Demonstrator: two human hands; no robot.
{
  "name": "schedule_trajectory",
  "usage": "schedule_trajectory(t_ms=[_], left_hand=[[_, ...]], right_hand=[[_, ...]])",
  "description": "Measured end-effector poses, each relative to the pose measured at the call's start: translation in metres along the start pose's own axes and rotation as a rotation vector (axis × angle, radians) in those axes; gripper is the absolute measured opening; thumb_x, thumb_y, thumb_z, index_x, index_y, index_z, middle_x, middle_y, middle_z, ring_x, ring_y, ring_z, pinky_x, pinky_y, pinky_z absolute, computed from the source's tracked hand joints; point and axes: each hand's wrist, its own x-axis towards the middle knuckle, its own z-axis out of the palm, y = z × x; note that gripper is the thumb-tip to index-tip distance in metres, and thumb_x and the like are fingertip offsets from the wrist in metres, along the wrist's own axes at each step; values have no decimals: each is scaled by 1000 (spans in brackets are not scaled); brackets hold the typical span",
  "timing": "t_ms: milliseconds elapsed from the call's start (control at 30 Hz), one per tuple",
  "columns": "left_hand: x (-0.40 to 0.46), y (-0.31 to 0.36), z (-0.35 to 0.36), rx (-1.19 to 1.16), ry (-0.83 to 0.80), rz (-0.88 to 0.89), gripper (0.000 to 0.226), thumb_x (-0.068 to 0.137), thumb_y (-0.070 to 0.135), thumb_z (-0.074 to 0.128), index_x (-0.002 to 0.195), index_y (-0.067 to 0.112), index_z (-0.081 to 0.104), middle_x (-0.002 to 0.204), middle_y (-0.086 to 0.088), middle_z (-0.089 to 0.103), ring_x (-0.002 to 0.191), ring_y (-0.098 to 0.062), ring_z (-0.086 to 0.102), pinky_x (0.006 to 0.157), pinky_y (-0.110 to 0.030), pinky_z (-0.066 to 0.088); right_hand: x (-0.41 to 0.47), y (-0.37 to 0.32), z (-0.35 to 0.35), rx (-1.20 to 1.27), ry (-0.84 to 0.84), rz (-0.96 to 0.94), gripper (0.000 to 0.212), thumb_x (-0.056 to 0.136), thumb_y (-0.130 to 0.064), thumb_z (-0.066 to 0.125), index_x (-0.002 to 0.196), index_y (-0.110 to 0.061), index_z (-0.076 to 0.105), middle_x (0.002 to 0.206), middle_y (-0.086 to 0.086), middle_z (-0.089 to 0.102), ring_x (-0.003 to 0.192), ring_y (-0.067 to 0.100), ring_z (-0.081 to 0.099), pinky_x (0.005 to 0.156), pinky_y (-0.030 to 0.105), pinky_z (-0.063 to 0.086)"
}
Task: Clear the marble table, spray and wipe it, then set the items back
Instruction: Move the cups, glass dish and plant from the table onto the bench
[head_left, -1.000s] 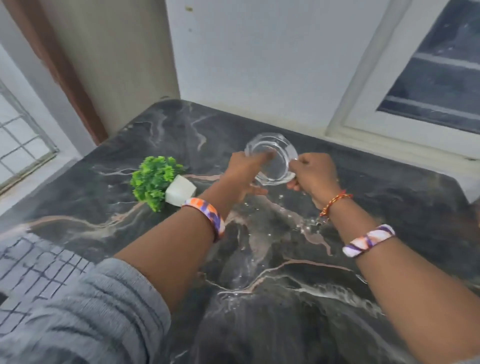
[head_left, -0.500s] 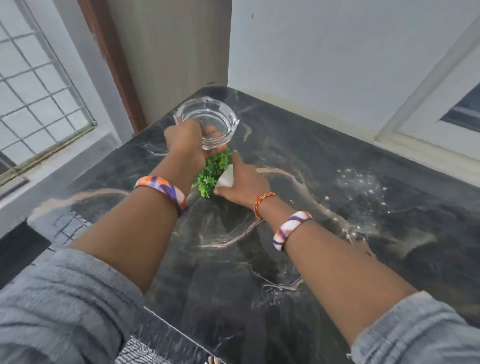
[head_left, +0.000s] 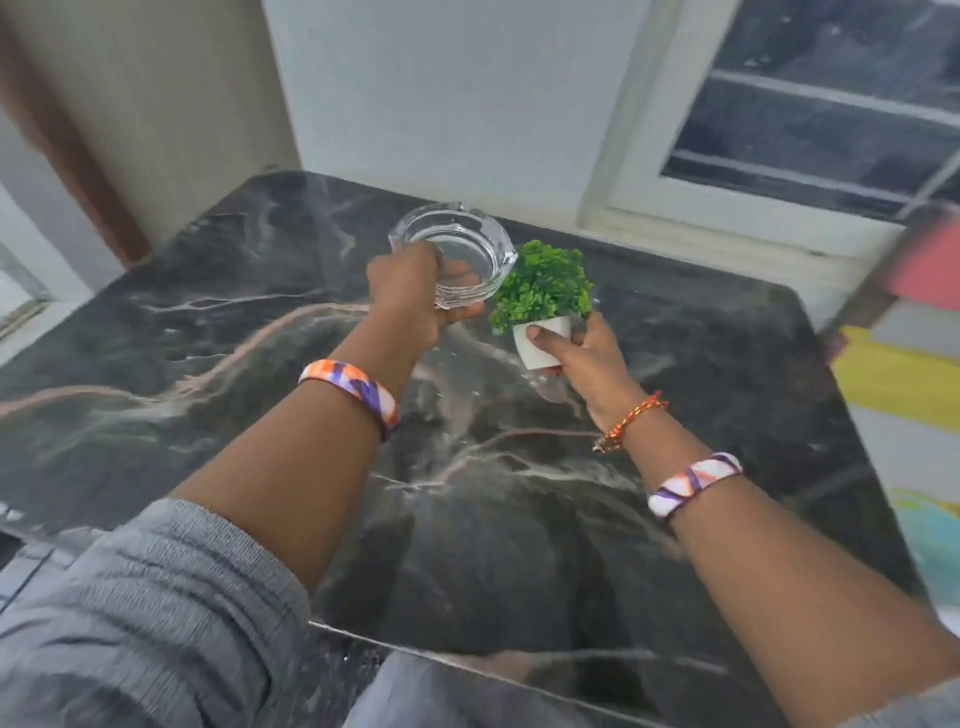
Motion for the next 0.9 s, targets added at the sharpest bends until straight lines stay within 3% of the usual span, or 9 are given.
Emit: schedule_trajectory(t_ms=[267,367,467,567,700,833,900], left_hand=[[-132,-110,148,67,-247,-108,32,88,-2,38,120,-1,43,72,-11,60,60,-22,61,34,-34,53],[-185,-158,205,96,-319,-149,21,90,1,39,110,1,47,71,-11,62,59,-21,62,34,-35,53],[-225,-194,252,105,-356,-184,27,87,1,41,113,-3,49,80,-15,64,62,-25,64,35,-33,51],[-263,-224,294,119,-391,-230,19,88,-2,42,107,1,45,77,-15,59,61,-24,61,33,-37,52],[-285,-263,339,120,-414,-307,27,90,-1,41,117,2,40,78,-14,56,62,-25,58,38,-39,52],[-288,-304,383,103,-415,-386,5,92,1,41,88,0,45,82,-16,55,64,-27,57,46,-41,53],[-283,-328,409,129,-389,-405,9,91,1,42,96,-2,49,83,-16,57,61,-26,57,43,-39,54]], right_hand=[[-105,9,-211,186,259,-7,10,93,-23,51,102,-20,51,94,2,59,75,12,58,52,19,50],[-148,15,-293,248,340,-12,11,93,-25,50,100,-17,53,87,2,60,75,14,58,51,18,52],[-178,23,-363,352,381,7,24,88,-31,52,103,-12,54,89,5,60,80,20,58,56,21,54],[-198,36,-426,448,440,44,14,93,-27,48,95,-15,55,91,5,60,83,20,58,58,22,54],[-201,54,-479,531,511,99,13,94,-28,45,89,-20,54,86,-1,57,77,12,56,62,21,50],[-179,81,-525,487,556,184,17,93,-41,45,92,-26,53,77,-5,48,54,5,41,42,14,35],[-160,95,-550,515,580,225,18,93,-40,46,85,-26,53,72,-5,43,52,5,32,42,14,29]])
